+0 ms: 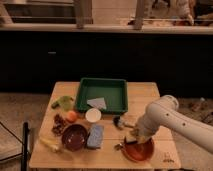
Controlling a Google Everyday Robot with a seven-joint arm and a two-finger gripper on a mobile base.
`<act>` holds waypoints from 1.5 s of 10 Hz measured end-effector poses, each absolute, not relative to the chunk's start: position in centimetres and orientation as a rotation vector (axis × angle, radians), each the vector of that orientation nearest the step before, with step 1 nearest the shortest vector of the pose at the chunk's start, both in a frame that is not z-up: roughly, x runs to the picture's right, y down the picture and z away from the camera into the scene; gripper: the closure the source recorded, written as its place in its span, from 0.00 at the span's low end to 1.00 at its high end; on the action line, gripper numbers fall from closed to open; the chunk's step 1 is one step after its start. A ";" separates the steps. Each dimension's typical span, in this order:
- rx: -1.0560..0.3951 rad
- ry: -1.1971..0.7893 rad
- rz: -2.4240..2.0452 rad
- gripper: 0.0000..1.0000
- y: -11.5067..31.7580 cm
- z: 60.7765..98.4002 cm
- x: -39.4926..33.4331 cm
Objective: Wipe red bowl with eraser
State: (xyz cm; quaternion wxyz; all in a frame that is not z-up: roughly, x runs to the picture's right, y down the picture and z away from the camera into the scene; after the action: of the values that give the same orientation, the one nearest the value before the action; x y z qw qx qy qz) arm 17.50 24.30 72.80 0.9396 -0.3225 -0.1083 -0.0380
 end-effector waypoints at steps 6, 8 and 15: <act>-0.709 -0.282 -0.183 1.00 28.2 70.9 15.9; -0.732 -0.274 -0.180 1.00 29.9 70.1 17.1; -0.720 -0.188 -0.027 1.00 28.6 71.1 25.2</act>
State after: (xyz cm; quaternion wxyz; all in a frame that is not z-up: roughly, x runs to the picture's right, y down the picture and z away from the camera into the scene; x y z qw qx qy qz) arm 25.24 28.58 71.09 0.9315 -0.3516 -0.0918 -0.0130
